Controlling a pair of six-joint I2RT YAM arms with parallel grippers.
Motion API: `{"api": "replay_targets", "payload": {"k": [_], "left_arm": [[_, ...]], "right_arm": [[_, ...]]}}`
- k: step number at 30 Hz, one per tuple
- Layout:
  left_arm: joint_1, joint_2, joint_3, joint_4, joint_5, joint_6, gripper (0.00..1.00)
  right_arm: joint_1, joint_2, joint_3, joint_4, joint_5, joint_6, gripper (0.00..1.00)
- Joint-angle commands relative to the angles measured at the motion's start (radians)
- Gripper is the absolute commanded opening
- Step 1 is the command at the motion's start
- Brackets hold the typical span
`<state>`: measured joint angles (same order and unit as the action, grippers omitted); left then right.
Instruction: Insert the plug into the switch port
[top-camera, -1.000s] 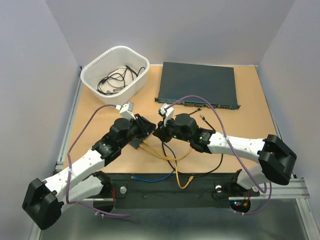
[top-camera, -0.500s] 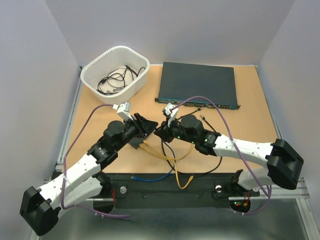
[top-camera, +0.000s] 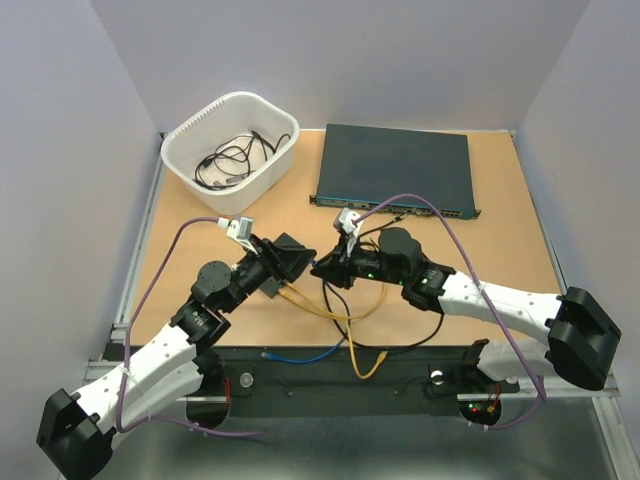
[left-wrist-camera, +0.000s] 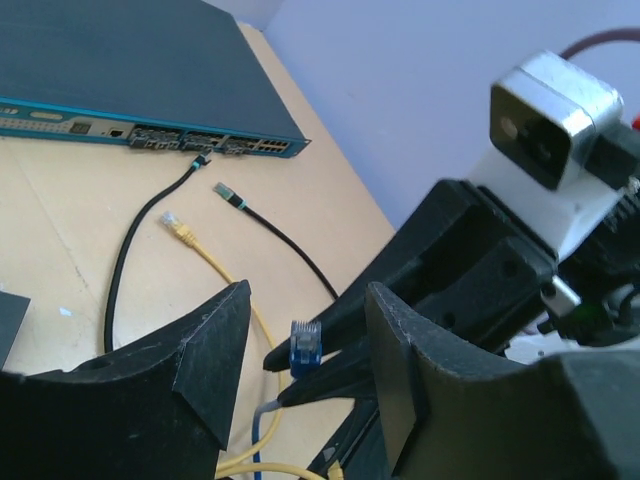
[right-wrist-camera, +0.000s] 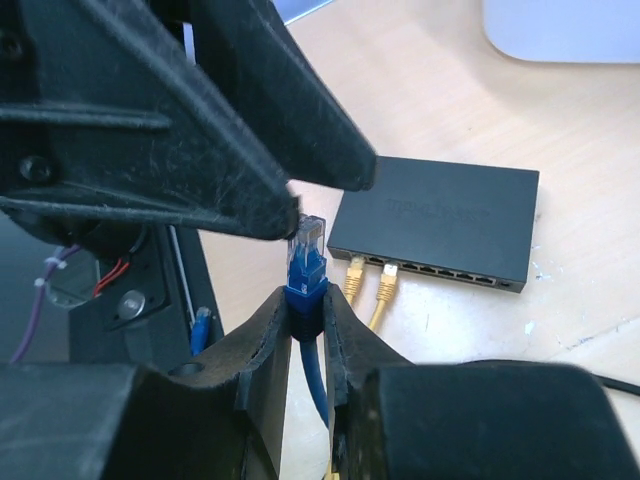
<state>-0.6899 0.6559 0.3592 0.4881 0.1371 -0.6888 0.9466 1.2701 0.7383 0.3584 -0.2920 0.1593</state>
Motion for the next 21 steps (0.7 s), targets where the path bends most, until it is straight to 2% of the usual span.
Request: {"api": "replay_targets", "payload": {"k": [1, 11, 21], "left_arm": [[0.0, -0.032, -0.054, 0.199, 0.084, 0.054, 0.6], [0.0, -0.019, -0.103, 0.328, 0.191, 0.074, 0.52], [0.0, -0.027, -0.132, 0.385, 0.223, 0.075, 0.45]], "right_arm": [[-0.042, -0.038, -0.002, 0.102, -0.165, 0.035, 0.0], [-0.085, 0.008, 0.015, 0.148, -0.328, 0.08, 0.0], [-0.098, 0.046, 0.026, 0.189, -0.432, 0.103, 0.0]]}}
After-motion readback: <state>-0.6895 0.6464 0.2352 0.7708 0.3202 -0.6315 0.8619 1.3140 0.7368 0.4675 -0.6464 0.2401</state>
